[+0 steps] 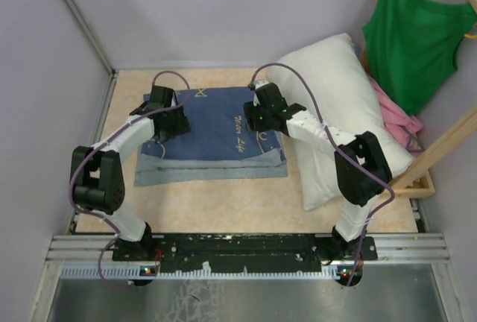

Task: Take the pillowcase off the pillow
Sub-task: Fold the pillowcase at the center of the board.

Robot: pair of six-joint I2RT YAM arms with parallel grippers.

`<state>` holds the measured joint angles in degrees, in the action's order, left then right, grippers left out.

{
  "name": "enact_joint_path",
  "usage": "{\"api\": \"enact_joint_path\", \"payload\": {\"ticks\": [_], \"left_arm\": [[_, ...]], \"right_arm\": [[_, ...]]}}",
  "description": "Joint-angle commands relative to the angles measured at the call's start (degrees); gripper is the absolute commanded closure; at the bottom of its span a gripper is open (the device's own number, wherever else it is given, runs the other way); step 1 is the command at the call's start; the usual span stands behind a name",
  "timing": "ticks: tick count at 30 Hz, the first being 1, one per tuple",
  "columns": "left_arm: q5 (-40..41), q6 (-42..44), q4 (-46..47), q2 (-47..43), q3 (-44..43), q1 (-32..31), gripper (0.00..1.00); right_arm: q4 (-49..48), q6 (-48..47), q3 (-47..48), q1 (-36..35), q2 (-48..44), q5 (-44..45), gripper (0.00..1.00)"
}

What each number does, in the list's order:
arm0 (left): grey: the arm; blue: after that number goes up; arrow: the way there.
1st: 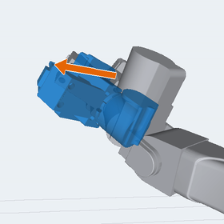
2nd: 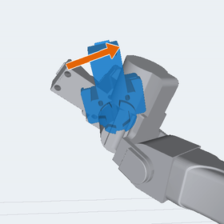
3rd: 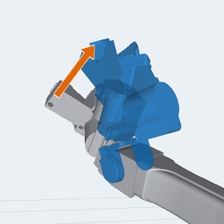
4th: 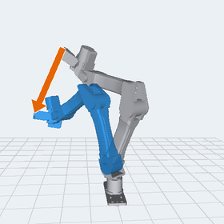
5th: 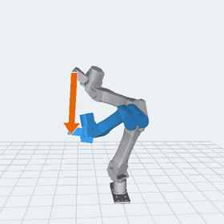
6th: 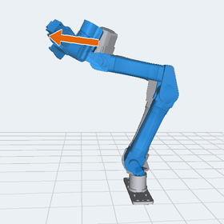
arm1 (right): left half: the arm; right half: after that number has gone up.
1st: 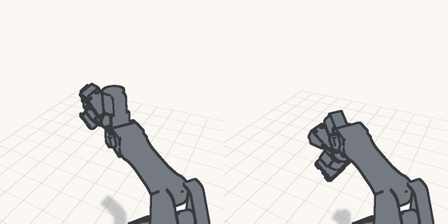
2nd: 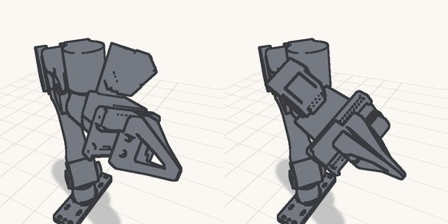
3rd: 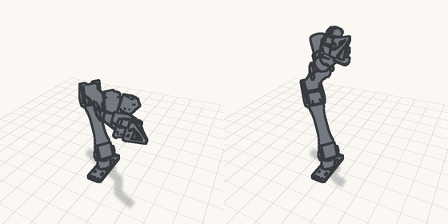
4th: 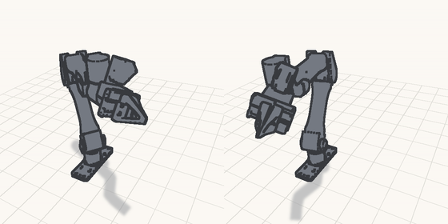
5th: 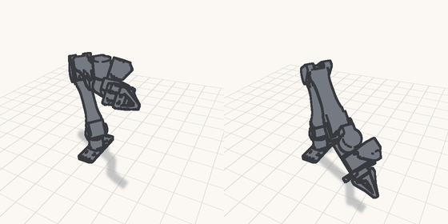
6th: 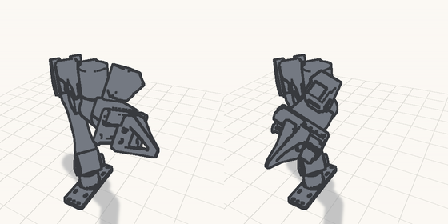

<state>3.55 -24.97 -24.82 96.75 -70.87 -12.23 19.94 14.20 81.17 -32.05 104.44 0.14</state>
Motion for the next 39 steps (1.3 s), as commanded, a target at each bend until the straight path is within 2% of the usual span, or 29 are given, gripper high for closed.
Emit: {"api": "enact_joint_path", "payload": {"ticks": [1, 5, 9, 17, 25, 29, 33, 39], "left_arm": [[-3.8, -0.5, 1.1, -5.4, 13.5, 0.3, 0.29], [-5.4, -1.9, 0.6, -7.9, 18.9, -3.2, 0.28], [-6.0, -3.3, -0.9, -10.2, 22.8, -6.2, 0.29], [-7.8, -4.8, -5.2, -18.5, 30.4, -7.9, 0.3], [-12.1, -9.5, -9.2, -25.6, 32.0, -9.7, 0.33], [-14.4, -13.0, -9.3, -28.0, 34.9, -11.4, 0.35], [-13.9, -15.3, -9.8, -29.9, 37.2, -12.3, 0.37], [-13.3, -17.3, -12.4, -32.3, 37.0, -12.7, 0.37]], "right_arm": [[-5.8, -0.9, -12.5, -4.2, -5.8, -0.2, 0.43], [-6.1, -2.1, -17.9, -10.2, -5.4, 0.3, 0.39], [-4.6, -0.6, -20.9, -12.9, -5.1, 0.9, 0.37], [0.2, 1.4, -25.9, -14.8, -10.9, 0.8, 0.35], [6.5, 3.1, -28.0, -15.3, -19.3, -2.8, 0.33], [6.1, 2.9, -24.4, -14.8, -22.6, -0.7, 0.22], [3.0, 3.6, -18.4, -11.0, -16.4, 0.3, 0.18], [4.4, 3.5, -10.8, -8.6, -3.1, 4.0, 0.24]]}}
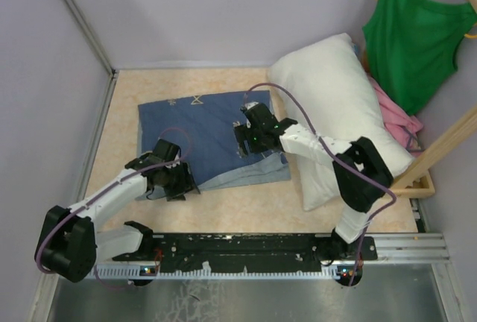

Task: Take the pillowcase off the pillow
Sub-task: Fold the pillowcase at the center of the board.

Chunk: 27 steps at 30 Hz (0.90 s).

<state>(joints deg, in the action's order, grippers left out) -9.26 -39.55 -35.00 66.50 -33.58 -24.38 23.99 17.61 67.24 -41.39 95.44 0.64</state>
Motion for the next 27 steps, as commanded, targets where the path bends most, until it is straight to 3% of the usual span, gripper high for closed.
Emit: {"api": "enact_joint_path", "payload": {"ticks": [1, 10, 14, 19, 27], "left_arm": [[-0.5, -3.0, -2.5, -2.3, -0.3, -0.5, 0.37], [1.2, -0.8, -3.0, -1.3, -7.0, -0.5, 0.33], [8.2, 2.3, -2.4, 3.5, -14.2, 0.0, 0.3], [11.1, 6.1, 0.5, 11.5, -20.5, 3.4, 0.3], [10.3, 8.3, 6.9, 20.9, -20.4, 11.3, 0.32]], "right_arm": [[0.6, -0.1, 3.2, 0.8, 6.6, 3.7, 0.24], [2.9, -1.7, -5.1, 0.8, 1.8, 3.2, 0.26], [5.1, -0.3, -9.5, 0.2, -4.6, 2.1, 0.26], [9.1, 2.3, -13.2, -2.1, -11.2, 2.7, 0.25], [9.1, 3.1, -13.0, -2.3, -15.4, 3.4, 0.21]]}}
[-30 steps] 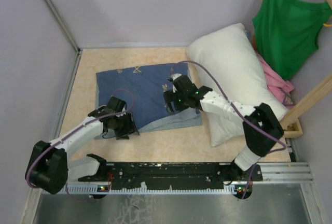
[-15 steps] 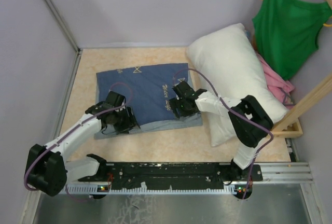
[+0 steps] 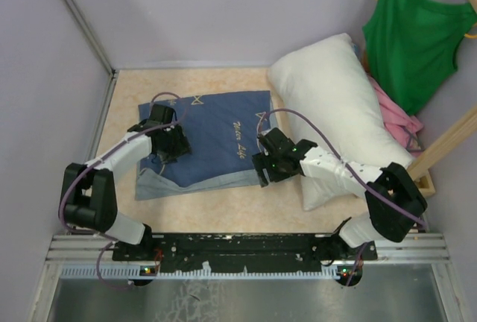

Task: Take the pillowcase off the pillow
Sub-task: Fold the pillowcase at the center of the board.

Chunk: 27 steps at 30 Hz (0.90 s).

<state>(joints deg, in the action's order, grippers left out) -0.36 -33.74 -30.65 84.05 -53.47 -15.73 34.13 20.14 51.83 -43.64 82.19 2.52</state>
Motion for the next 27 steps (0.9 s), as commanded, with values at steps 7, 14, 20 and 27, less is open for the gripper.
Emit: {"api": "enact_joint_path", "payload": {"ticks": [7, 14, 20, 27], "left_arm": [[4.2, 2.3, 2.0, 1.8, 4.9, 3.4, 0.33], [8.1, 0.4, -4.8, -3.6, 8.6, 4.1, 0.33], [16.0, -10.9, -16.9, -8.8, 9.5, 4.2, 0.33], [14.7, -20.6, -20.9, -15.3, 14.1, 3.9, 0.37]], "right_arm": [[-10.0, -0.6, 11.2, 5.4, 6.4, 4.6, 0.19], [-9.3, -3.6, 16.6, 6.3, 16.8, 7.3, 0.18], [-10.0, -3.5, 14.1, 6.5, 18.3, 4.9, 0.18], [-9.3, -1.1, 5.3, 6.5, 11.0, 2.4, 0.19]]}}
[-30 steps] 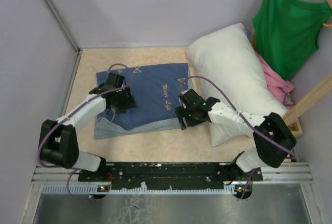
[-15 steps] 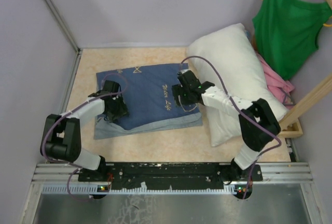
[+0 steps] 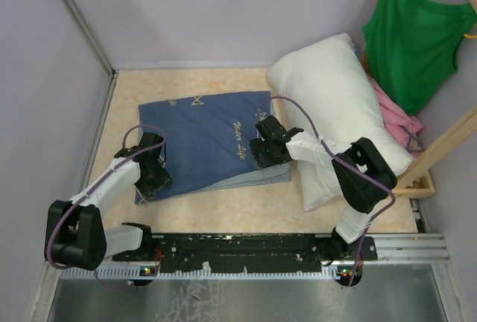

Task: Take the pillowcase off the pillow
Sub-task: Fold the pillowcase at the center of the board.

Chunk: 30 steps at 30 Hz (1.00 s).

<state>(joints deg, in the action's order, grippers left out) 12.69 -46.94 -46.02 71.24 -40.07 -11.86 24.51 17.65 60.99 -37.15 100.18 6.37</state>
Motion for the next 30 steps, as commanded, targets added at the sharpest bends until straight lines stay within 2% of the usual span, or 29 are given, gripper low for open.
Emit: {"api": "enact_joint_path", "payload": {"ticks": [1, 4, 8, 12, 15, 17, 19, 21, 22, 24, 30], "left_arm": [[2.8, -8.1, -6.6, -2.5, 0.1, 0.0, 0.37], [5.6, -8.7, -8.6, -2.1, -1.9, 0.0, 0.37], [5.8, -5.8, -6.5, -0.4, -4.9, 0.0, 0.35], [0.0, 7.5, 0.8, 2.9, -10.1, 1.4, 0.32], [-7.9, 15.7, 8.1, 5.8, -14.8, 4.1, 0.31], [-11.1, 17.8, 12.7, 7.6, -17.6, 5.5, 0.34], [-13.7, 18.7, 15.5, 9.1, -19.2, 6.8, 0.42], [-14.8, 19.1, 17.7, 10.6, -19.8, 7.8, 0.51], [-15.5, 19.4, 18.2, 11.3, -20.1, 8.2, 0.55], [-15.7, 20.1, 18.4, 12.7, -20.3, 9.2, 0.6], [-17.9, 21.4, 17.7, 15.5, -18.1, 11.7, 0.63]], "right_arm": [[0.7, 1.6, -5.0, 0.1, -8.7, -1.5, 0.19], [2.1, 2.4, -8.2, 0.0, -12.6, -1.8, 0.19], [4.3, 2.4, -10.8, 0.0, -16.1, -1.5, 0.19], [4.3, 1.6, -10.2, 0.2, -19.0, -2.1, 0.18], [0.1, 2.0, -5.8, 3.3, -18.5, -4.4, 0.29], [-2.9, 4.2, -1.5, 8.1, -15.6, -7.6, 0.35], [-5.4, 6.2, 2.0, 11.4, -11.8, -8.5, 0.41], [-7.1, 6.8, 5.6, 13.4, -7.3, -8.3, 0.56], [-7.5, 6.8, 7.5, 14.2, -4.2, -8.5, 0.6], [-8.2, 6.6, 10.8, 15.7, 0.6, -9.1, 0.62], [-7.0, 4.2, 20.0, 17.3, 13.0, -11.7, 0.65]]}}
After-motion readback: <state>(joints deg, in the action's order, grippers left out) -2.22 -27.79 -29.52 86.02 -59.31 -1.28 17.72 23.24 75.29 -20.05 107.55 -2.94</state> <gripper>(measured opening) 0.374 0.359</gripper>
